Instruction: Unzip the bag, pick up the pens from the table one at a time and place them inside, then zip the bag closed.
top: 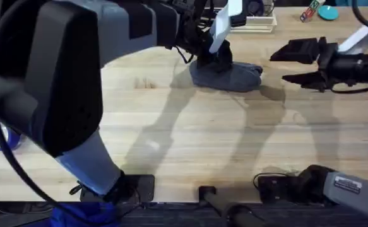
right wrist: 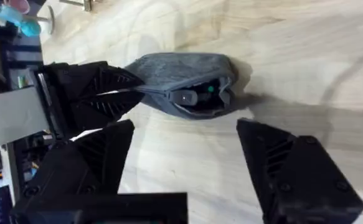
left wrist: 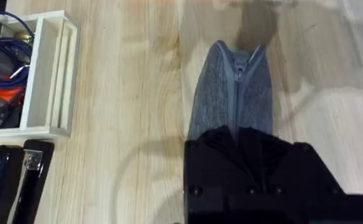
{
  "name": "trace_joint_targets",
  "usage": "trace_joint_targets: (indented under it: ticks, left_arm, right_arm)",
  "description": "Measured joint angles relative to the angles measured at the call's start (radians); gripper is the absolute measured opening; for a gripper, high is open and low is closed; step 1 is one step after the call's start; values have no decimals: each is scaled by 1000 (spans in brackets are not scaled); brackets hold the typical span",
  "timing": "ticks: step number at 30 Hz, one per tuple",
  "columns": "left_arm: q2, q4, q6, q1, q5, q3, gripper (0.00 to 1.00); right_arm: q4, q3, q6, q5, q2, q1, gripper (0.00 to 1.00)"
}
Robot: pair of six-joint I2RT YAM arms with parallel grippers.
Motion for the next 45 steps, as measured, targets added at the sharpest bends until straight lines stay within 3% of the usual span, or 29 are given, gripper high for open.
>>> trace_joint_targets:
  ticks: [45]
  left_arm:
    - [0,1,0,0,-5,0,41]
  right_arm:
    - [324,0,180,-3,232,245,997]
